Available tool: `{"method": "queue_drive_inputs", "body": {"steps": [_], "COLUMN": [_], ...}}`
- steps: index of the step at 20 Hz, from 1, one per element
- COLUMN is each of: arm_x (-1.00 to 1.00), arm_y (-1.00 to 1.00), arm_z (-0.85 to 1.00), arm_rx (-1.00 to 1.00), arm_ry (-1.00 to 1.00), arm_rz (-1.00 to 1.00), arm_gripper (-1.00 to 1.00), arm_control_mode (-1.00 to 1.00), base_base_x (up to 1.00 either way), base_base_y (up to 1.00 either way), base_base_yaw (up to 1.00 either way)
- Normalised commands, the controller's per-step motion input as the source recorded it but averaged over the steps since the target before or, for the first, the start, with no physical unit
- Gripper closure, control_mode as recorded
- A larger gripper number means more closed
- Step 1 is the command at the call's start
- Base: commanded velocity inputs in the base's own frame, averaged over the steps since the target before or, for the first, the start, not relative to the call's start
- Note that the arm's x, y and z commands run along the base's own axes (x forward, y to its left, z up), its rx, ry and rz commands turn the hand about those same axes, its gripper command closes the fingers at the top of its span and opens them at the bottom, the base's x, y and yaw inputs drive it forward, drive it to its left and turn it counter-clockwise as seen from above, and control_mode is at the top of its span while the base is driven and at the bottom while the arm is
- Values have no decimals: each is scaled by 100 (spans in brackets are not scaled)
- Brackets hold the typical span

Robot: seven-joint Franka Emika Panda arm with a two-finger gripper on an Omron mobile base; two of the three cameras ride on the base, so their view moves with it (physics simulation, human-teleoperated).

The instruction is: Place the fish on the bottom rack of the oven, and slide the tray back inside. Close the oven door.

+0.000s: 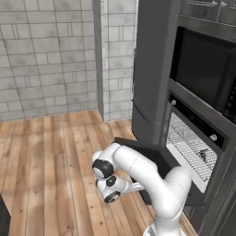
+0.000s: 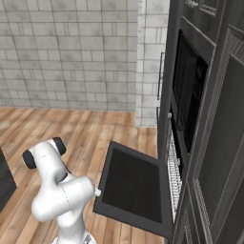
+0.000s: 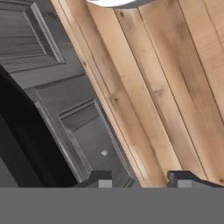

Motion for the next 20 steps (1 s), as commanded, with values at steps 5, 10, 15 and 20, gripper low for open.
{"method": "queue_drive_inputs", "body": {"steps": [5, 10, 15, 20], "arm_x": [62, 53, 55, 57], "arm_y": [55, 46, 43, 40], "arm_z": [20, 27, 26, 19], "arm_rx": [-100, -100, -100, -100], "arm_ry": [-38, -40, -43, -49], "arm_rz": [-19, -19, -19, -20], "arm_gripper": [-100, -100, -100, -100], "arm_control_mode": [-100, -100, -100, -100], "base_base_x": [0, 0, 0, 0], "base_base_y": [0, 0, 0, 0], "base_base_yaw": [0, 0, 0, 0]}}
